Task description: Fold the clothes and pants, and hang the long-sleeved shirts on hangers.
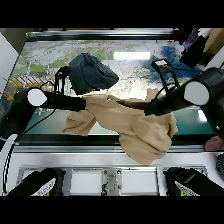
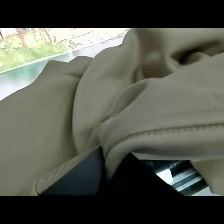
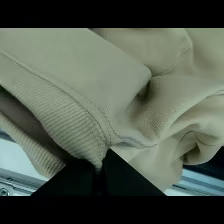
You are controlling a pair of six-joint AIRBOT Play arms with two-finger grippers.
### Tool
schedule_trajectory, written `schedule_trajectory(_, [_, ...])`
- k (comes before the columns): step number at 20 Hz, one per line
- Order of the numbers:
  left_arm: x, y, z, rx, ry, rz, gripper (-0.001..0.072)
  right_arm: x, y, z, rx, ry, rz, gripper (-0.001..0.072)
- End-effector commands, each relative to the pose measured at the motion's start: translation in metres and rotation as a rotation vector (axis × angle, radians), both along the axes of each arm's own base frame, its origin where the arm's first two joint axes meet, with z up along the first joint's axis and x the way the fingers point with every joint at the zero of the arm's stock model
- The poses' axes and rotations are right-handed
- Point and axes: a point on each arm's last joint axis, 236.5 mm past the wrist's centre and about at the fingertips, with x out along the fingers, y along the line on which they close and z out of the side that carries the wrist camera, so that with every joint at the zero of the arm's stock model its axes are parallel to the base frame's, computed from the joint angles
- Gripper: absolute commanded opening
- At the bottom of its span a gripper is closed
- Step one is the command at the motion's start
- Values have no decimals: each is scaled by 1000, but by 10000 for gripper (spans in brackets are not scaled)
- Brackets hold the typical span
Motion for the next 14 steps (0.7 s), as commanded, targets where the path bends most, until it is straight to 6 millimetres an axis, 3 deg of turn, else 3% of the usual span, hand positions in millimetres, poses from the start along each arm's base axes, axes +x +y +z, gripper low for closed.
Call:
schedule_trajectory(1, [23, -23, 11, -88, 26, 0, 436, -21, -1, -2, 42, 3, -36, 34])
schedule_trajectory(2, [30, -29, 25, -121, 11, 11, 603, -19, -2, -2, 37, -5, -38, 34])
schedule_trajectory(4, [36, -40, 54, -152, -26, 18, 604, -16, -5, -1, 28, -20, -43, 34])
schedule_trajectory(7, [12, -77, 75, -158, -39, -88, 604, -12, -3, 1, 39, -37, -43, 34])
schedule_trajectory(9, [-2, -102, 76, -91, -83, -174, 603, -11, -2, 1, 39, -39, -43, 34])
schedule_trajectory(14, [-12, -145, 73, 109, -120, -293, 603, -11, -2, 1, 43, -41, -42, 34])
